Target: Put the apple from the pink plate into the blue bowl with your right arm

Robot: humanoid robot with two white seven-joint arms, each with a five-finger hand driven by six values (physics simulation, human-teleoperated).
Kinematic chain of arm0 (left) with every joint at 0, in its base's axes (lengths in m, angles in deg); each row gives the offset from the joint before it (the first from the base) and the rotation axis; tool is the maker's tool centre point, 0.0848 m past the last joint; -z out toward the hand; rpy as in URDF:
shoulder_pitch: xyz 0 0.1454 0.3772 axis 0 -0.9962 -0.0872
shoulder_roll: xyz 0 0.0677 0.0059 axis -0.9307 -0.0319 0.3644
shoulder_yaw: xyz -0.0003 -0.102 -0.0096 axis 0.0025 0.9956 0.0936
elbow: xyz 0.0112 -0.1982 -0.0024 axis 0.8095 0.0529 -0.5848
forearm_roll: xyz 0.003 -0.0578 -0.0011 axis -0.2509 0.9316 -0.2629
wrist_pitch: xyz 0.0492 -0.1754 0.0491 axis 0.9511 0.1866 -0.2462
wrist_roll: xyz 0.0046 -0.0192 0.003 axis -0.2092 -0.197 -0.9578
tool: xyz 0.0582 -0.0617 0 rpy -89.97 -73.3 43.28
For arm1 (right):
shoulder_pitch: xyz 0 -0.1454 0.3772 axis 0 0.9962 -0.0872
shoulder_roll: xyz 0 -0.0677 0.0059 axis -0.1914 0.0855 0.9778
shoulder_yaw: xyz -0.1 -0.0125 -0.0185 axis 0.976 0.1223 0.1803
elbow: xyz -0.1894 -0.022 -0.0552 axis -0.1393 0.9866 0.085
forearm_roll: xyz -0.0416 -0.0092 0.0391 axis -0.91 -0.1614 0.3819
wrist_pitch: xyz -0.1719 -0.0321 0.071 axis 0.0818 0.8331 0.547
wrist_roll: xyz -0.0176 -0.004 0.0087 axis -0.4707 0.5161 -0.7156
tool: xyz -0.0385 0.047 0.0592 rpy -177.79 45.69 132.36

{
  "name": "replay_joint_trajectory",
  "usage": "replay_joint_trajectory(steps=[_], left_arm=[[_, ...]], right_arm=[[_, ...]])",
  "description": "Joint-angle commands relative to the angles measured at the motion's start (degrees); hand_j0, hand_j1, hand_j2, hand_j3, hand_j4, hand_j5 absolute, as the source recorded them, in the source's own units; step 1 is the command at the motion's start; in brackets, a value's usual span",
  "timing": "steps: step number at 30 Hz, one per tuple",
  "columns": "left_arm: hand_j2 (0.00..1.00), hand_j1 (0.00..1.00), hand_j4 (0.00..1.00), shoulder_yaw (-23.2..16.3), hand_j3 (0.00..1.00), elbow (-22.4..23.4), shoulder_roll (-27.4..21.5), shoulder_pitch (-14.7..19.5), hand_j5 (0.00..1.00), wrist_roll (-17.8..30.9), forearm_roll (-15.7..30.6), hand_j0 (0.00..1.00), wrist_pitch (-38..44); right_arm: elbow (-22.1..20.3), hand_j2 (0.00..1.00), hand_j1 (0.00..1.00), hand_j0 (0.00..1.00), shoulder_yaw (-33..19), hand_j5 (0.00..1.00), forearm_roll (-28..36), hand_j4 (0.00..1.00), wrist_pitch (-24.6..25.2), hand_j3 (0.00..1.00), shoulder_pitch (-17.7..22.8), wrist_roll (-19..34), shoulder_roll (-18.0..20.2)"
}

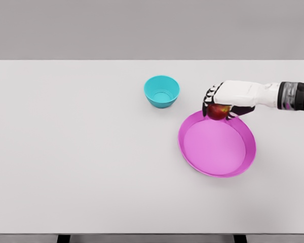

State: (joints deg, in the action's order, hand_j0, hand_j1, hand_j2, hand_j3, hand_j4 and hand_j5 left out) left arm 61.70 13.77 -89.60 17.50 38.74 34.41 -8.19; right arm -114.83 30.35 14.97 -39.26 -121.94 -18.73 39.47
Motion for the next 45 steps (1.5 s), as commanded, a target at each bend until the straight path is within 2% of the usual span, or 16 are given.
replay_joint_trajectory(steps=[1,22,33,38,45], left_arm=[[1.00,1.00,1.00,0.00,1.00,-0.01,0.00,0.00,1.00,0.01,0.07,1.00,-0.07],[1.00,1.00,1.00,0.00,1.00,-0.01,0.00,0.00,1.00,0.01,0.07,1.00,0.02],[1.00,1.00,1.00,0.00,1.00,-0.01,0.00,0.00,1.00,0.01,0.07,1.00,0.02],[1.00,1.00,1.00,0.00,1.00,-0.01,0.00,0.00,1.00,0.01,-0.02,1.00,0.02],[1.00,1.00,1.00,0.00,1.00,-0.01,0.00,0.00,1.00,0.01,-0.02,1.00,-0.07]], right_arm=[[1.00,0.53,0.53,0.53,-0.06,0.53,0.31,0.53,0.14,0.53,0.00,-0.03,-1.27],[11.64,0.53,0.53,0.53,0.11,0.53,-2.76,0.53,0.14,0.53,-6.94,-0.03,-10.85],[12.25,0.53,0.53,0.53,0.29,0.53,-6.01,0.53,0.14,0.53,-8.26,-0.03,-13.83],[15.68,0.53,0.53,0.53,0.29,0.53,-7.42,0.53,0.14,0.53,-9.49,-0.03,-16.56],[17.79,0.53,0.53,0.53,0.29,0.53,-8.12,0.53,0.14,0.53,-11.51,-0.03,-18.58]])
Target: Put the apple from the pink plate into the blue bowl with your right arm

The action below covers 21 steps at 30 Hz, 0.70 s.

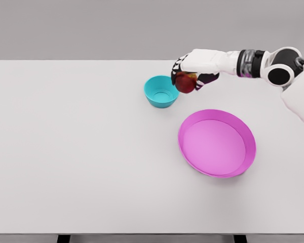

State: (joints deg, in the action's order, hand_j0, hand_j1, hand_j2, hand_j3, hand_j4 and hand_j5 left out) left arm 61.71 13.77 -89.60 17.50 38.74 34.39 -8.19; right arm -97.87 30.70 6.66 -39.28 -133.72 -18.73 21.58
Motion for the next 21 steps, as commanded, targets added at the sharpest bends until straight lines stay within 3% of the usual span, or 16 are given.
replay_joint_trajectory(steps=[1,9,21], left_arm=[[1.00,1.00,1.00,-0.01,1.00,-0.01,0.00,0.00,1.00,0.02,0.09,1.00,0.02],[1.00,1.00,1.00,-0.01,1.00,-0.01,0.00,0.00,1.00,0.02,0.09,1.00,0.02],[1.00,1.00,1.00,-0.01,1.00,-0.01,0.00,0.00,1.00,0.02,0.01,1.00,0.02]], right_arm=[[1.54,0.53,0.53,0.53,-0.06,0.53,0.10,0.53,0.17,0.53,-0.09,-0.03,-1.30],[5.32,0.53,0.53,0.53,0.02,0.53,-2.36,0.53,0.17,0.53,-1.41,-0.03,-4.55],[6.28,0.53,0.53,0.53,0.11,0.53,-3.68,0.53,0.17,0.53,-2.64,-0.03,-7.01]])
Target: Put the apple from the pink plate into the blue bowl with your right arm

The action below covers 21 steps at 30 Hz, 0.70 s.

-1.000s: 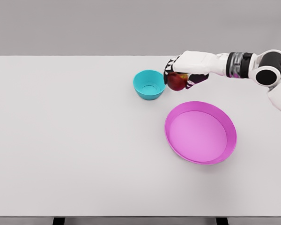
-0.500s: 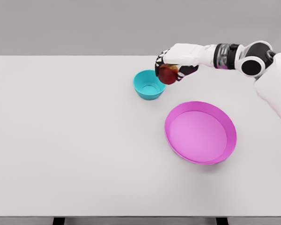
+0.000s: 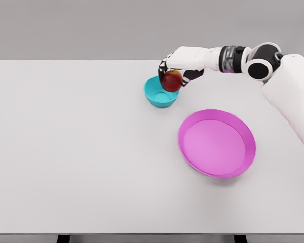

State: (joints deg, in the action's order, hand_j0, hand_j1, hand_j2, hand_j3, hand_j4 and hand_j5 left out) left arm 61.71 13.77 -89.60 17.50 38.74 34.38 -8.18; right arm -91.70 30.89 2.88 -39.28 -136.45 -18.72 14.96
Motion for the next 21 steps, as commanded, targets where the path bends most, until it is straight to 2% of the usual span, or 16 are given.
replay_joint_trajectory(steps=[1,15,17,21], left_arm=[[1.00,1.00,1.00,-0.01,1.00,0.00,0.00,0.00,1.00,0.02,0.01,1.00,0.01],[1.00,1.00,1.00,-0.01,1.00,0.00,0.00,0.00,1.00,0.02,0.01,1.00,0.01],[1.00,1.00,1.00,-0.01,1.00,0.00,0.00,0.00,1.00,0.02,0.10,1.00,-0.07],[1.00,1.00,1.00,-0.01,1.00,0.00,0.00,0.00,1.00,0.02,0.01,1.00,0.01]], right_arm=[[0.11,0.53,0.53,0.53,-0.07,0.53,0.01,0.53,0.17,0.53,0.00,-0.03,-0.57],[0.46,0.53,0.53,0.53,-0.16,0.53,-0.87,0.53,0.17,0.53,-0.35,-0.03,-1.71],[0.46,0.46,0.46,0.46,-0.24,0.46,-0.87,0.46,0.17,0.46,-0.35,-0.03,-1.80],[0.55,0.46,0.46,0.46,-0.25,0.46,-1.05,0.46,0.17,0.46,-0.44,-0.03,-1.89]])
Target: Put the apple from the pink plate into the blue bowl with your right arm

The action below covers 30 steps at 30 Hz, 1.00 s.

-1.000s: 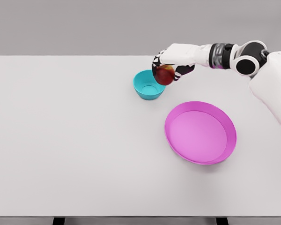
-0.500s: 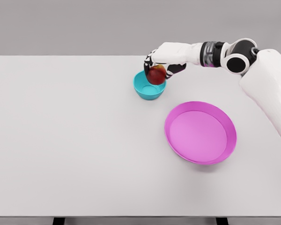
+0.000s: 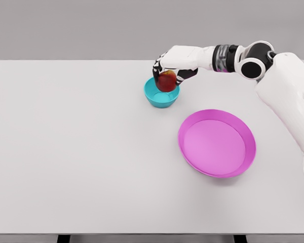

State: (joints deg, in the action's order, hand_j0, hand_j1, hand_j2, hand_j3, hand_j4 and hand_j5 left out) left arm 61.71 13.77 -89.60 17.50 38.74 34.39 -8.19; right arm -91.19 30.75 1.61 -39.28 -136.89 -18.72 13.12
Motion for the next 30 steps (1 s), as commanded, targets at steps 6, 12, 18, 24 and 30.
replay_joint_trajectory(steps=[6,12,18,24,30], left_arm=[[1.00,1.00,1.00,-0.01,1.00,0.00,0.00,0.00,1.00,0.02,0.09,1.00,0.02],[1.00,1.00,1.00,-0.01,1.00,0.00,0.00,0.00,1.00,0.02,0.09,1.00,0.03],[1.00,1.00,1.00,-0.01,1.00,0.00,0.00,0.00,1.00,0.02,0.00,1.00,0.03],[1.00,1.00,1.00,-0.01,1.00,0.00,0.00,0.00,1.00,0.02,0.00,1.00,-0.06],[1.00,1.00,1.00,-0.01,1.00,0.00,0.00,0.00,1.00,0.02,0.09,1.00,0.03]], right_arm=[[0.84,0.46,0.46,0.46,-0.11,0.46,-0.83,0.46,0.17,0.46,-0.44,-0.03,-0.93],[3.03,0.47,0.47,0.47,-0.19,0.47,-1.97,0.47,0.17,0.47,-1.32,-0.03,-2.34],[3.21,1.00,1.00,1.00,-0.19,1.00,-1.80,1.00,0.17,1.00,-1.32,-0.03,-2.69],[3.03,1.00,1.00,1.00,-0.19,1.00,-1.80,1.00,0.17,1.00,-1.32,-0.03,-2.69],[0.93,1.00,1.00,1.00,-1.68,1.00,-1.18,1.00,0.17,1.00,-1.58,-0.03,-1.64]])
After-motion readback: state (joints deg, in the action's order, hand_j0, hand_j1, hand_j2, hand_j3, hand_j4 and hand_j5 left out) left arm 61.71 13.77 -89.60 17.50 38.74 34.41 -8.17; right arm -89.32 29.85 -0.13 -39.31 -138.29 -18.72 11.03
